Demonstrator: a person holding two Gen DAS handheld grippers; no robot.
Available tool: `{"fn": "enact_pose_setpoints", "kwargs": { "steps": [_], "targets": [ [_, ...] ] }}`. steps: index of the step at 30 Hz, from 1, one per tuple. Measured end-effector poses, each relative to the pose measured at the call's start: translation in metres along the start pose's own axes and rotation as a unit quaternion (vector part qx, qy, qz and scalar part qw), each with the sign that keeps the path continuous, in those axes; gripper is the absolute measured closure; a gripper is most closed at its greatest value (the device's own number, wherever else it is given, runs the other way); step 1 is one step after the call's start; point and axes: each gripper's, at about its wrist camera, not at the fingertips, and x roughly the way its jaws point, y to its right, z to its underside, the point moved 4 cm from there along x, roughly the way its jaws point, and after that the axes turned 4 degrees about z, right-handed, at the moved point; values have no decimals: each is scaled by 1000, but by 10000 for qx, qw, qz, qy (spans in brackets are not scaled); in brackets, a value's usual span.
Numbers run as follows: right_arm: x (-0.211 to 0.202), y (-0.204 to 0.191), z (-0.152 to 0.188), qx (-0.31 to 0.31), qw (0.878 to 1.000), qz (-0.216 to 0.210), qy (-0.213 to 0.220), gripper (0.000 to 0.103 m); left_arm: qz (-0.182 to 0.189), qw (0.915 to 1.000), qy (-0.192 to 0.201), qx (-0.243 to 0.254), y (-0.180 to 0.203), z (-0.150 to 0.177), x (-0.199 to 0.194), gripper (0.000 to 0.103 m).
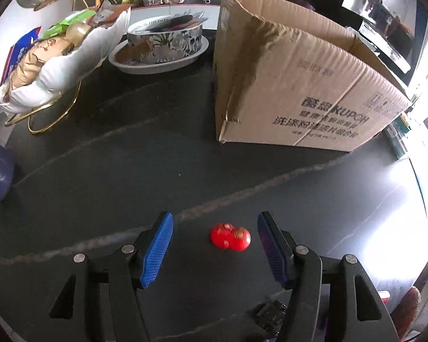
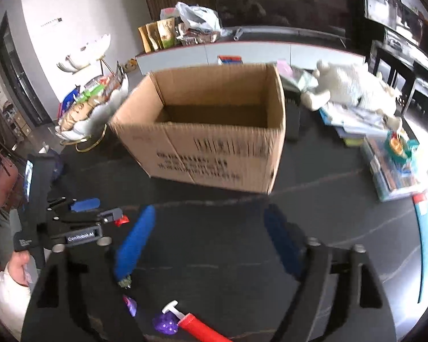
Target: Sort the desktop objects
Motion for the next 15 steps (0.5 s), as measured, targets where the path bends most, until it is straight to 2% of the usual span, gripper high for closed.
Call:
{"fn": "enact_pose_setpoints", "kwargs": {
  "steps": [2,6,10,15],
  "targets": [
    [5,2,7,62,9998,-150,-100,1,-6,10000,47,57,3,2,0,45],
    [12,5,19,130,9996,-109,-240,1,-2,9999,54,92,7,7,4,45],
    [15,6,27,139,9992,-173,-323,1,-195,9996,-120,176,9,12,13,45],
    [14,6,31,178,9990,-284,-289,1,-77,9996,-253,-55,1,15,27,45]
  ]
}}
